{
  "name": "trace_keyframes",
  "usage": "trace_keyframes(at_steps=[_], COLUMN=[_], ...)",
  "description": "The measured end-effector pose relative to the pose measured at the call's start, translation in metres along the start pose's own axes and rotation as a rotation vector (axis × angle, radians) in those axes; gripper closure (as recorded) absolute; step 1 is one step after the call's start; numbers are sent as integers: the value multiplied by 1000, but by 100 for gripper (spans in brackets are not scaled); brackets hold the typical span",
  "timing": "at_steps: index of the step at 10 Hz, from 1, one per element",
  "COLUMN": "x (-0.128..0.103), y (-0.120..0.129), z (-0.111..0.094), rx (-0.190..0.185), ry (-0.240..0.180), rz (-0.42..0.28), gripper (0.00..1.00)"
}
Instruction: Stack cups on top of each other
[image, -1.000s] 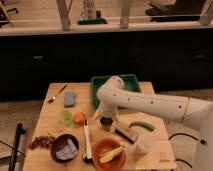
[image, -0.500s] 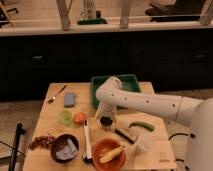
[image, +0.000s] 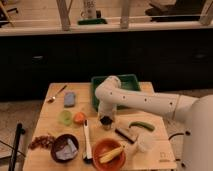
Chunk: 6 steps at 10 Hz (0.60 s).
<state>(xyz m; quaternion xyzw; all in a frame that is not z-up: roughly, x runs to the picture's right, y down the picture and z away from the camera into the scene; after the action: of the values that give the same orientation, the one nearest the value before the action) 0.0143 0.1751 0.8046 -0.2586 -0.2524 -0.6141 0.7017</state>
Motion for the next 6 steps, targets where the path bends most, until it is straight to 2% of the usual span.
trace_keyframes(at_steps=[1,4,6], x=[0,1,1], y=[-1,-10,-16], z=[-3,-16,-33], rx=[-10,-26,-21], ry=[-5,-10,-10], rz=[-4,-23,-32], gripper=[100,100,100])
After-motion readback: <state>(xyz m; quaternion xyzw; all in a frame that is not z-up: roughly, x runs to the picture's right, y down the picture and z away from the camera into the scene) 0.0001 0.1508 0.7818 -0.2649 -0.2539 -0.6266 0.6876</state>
